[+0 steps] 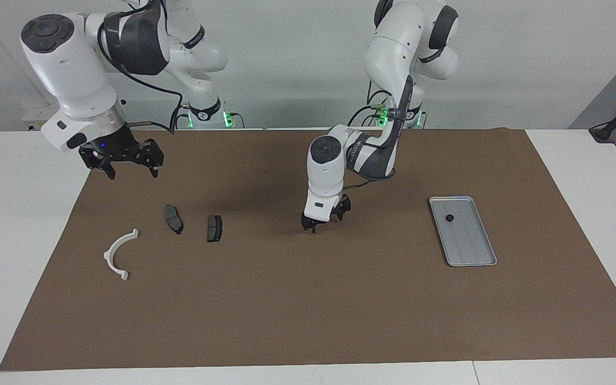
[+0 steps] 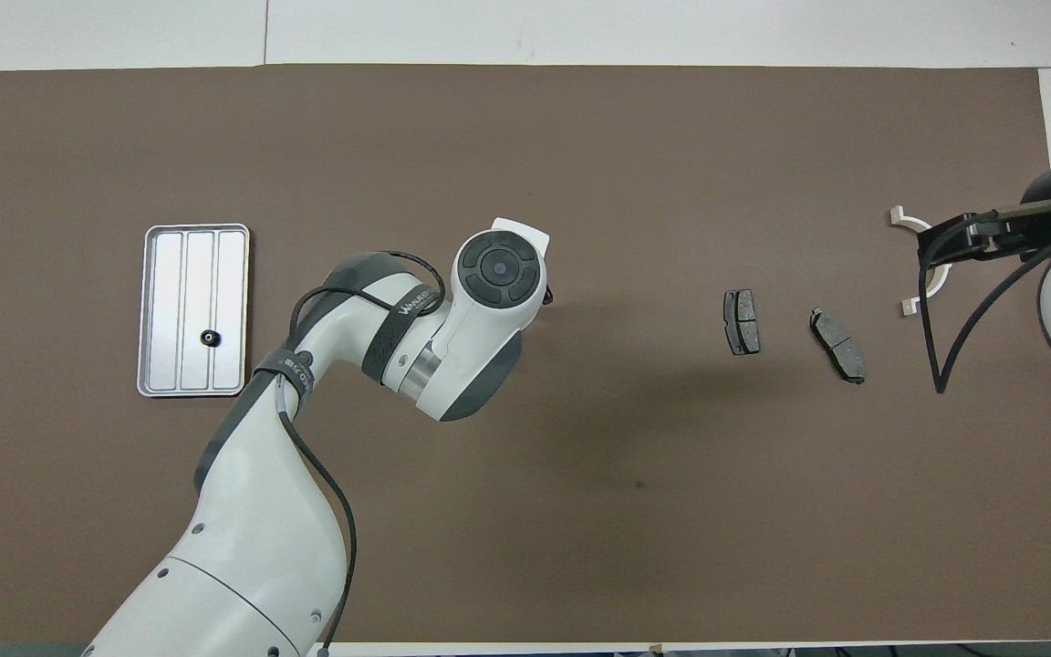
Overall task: Pick bearing gear from pile to tray
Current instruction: 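Grasp the second bearing with the left gripper while the right gripper withdraws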
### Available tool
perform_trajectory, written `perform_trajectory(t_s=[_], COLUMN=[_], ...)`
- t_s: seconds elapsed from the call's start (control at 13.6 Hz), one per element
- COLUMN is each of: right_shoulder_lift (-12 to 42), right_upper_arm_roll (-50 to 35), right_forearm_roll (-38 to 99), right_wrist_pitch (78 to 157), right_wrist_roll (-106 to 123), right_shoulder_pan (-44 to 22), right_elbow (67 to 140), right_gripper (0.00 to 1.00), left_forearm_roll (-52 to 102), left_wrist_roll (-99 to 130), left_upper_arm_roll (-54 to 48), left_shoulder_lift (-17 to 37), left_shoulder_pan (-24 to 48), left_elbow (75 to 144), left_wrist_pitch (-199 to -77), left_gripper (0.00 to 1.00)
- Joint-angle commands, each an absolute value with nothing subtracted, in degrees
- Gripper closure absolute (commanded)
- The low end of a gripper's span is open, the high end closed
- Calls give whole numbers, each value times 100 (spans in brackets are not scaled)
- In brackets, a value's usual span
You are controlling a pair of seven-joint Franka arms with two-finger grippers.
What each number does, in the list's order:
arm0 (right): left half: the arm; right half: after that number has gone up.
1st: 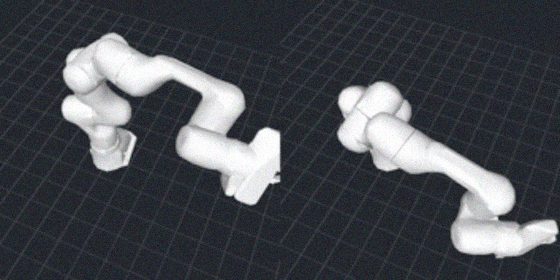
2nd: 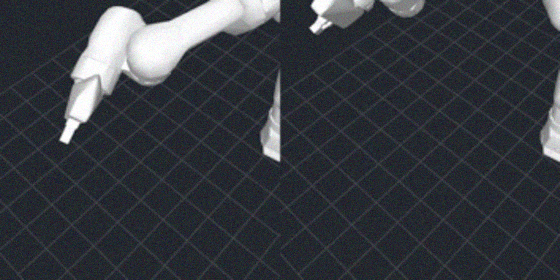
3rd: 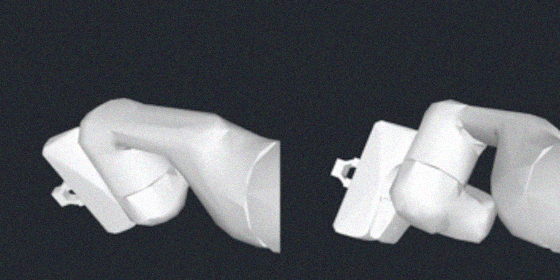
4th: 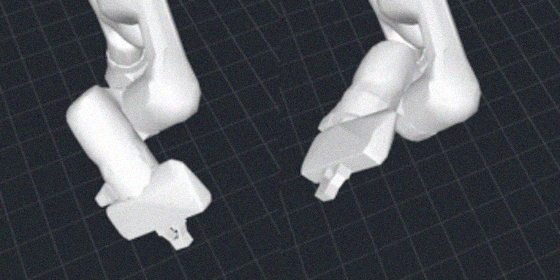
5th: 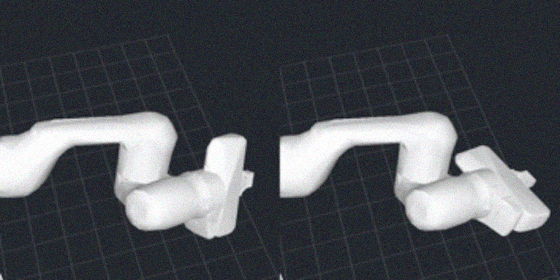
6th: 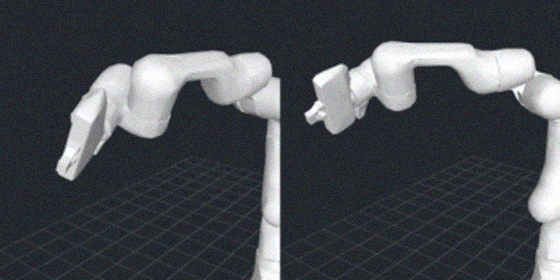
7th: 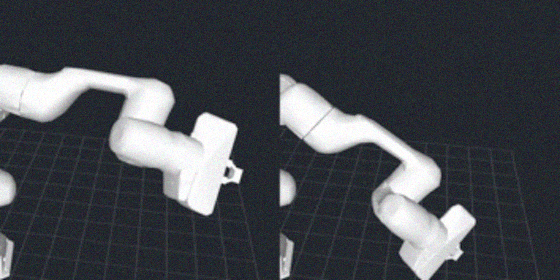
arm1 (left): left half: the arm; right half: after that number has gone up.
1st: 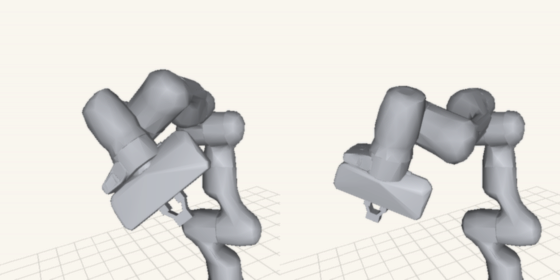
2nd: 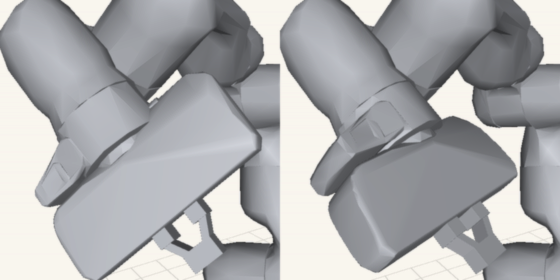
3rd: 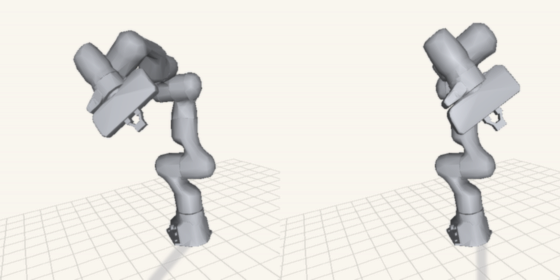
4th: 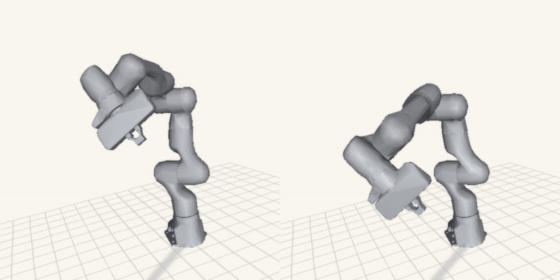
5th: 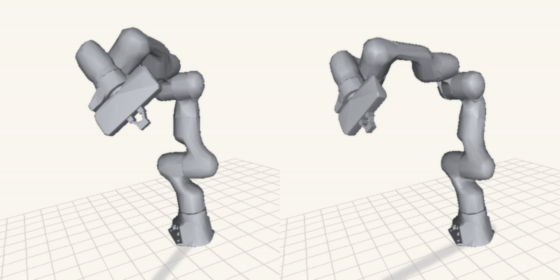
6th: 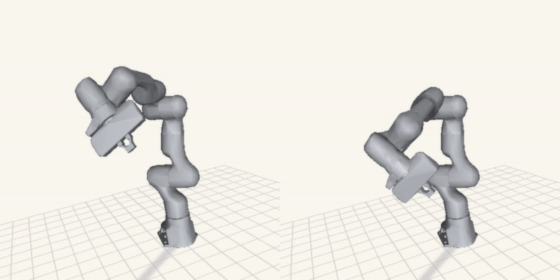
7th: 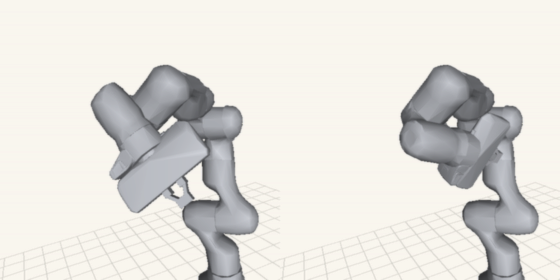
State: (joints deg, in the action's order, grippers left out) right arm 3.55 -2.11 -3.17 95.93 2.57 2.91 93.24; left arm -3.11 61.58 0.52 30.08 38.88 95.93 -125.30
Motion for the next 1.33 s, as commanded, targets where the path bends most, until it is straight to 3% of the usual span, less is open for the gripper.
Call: perform_trajectory(t_s=[0.0,0.37,1.25], right_shoulder_lift=[158,79,35], right_upper_arm_roll=[-123,-97,-149], right_forearm_roll=[-193,-141,97], right_wrist_pitch=[9703,9563,9237], right_wrist_roll=[176,141,-105], right_shoulder_pan=[299,299,360], right_elbow=[9606,9694,9334], right_gripper=[0,0,0], left_forearm_roll=[-387,-97,26], left_wrist_roll=[6416,6451,6679], left_upper_arm_roll=[114,114,88], left_shoulder_lift=[3015,2971,2883], left_shoulder_pan=[3982,3999,4078], left_elbow=[9624,9799,10151], left_wrist_pitch=[-12691,-12700,-12946], left_gripper=[0,1,15])
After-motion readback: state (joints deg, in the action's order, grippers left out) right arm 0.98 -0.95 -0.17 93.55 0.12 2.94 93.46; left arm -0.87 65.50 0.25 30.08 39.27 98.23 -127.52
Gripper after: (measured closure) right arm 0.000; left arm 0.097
